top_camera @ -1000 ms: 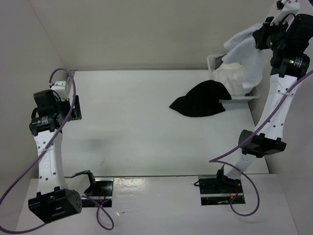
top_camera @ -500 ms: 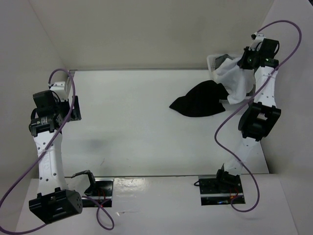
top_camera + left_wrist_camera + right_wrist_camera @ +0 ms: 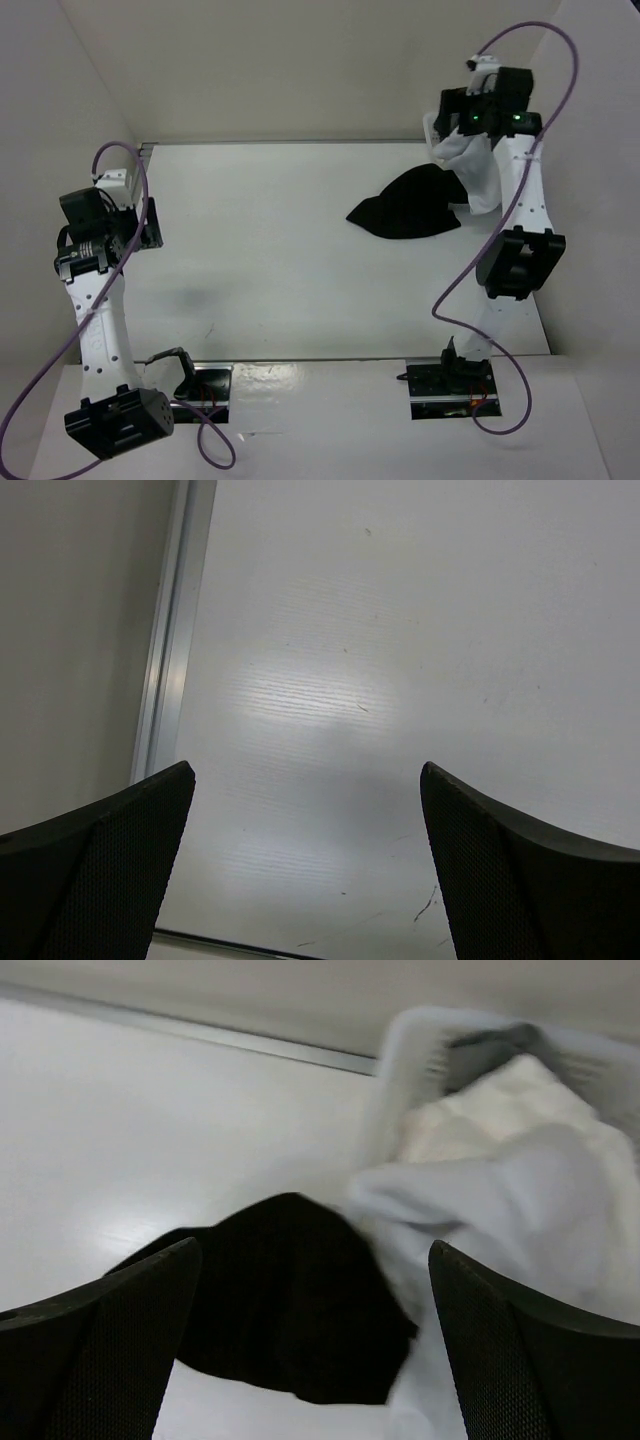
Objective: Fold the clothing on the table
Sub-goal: Move the skirt to the center of the board, then flatten the skirt out
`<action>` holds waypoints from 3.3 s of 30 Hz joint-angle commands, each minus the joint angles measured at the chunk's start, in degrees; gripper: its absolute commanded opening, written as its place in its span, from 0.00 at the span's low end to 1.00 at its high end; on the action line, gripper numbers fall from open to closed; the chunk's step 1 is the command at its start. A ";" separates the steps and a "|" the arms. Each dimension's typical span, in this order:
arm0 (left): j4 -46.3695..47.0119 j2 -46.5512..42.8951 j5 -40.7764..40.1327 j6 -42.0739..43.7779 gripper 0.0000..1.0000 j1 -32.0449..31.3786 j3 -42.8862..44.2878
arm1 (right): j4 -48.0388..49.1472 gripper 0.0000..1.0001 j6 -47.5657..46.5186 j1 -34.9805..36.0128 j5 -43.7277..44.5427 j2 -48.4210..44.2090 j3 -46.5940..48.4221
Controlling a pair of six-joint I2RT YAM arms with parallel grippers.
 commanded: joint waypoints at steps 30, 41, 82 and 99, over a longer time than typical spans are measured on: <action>1.59 2.33 9.12 2.23 0.99 0.51 -1.95 | 6.63 0.62 -11.10 26.82 8.32 10.39 -35.86; 1.06 2.86 9.11 2.23 0.99 0.51 -1.95 | -2.23 0.00 -7.77 36.13 -4.15 7.42 -25.77; -1.05 6.46 16.22 5.92 0.99 0.51 -1.43 | 2.33 0.82 -3.61 22.68 8.48 -1.98 -32.25; -2.19 5.41 16.75 7.24 0.99 -3.10 -1.43 | 4.34 0.82 -11.80 33.50 8.65 -8.67 -40.95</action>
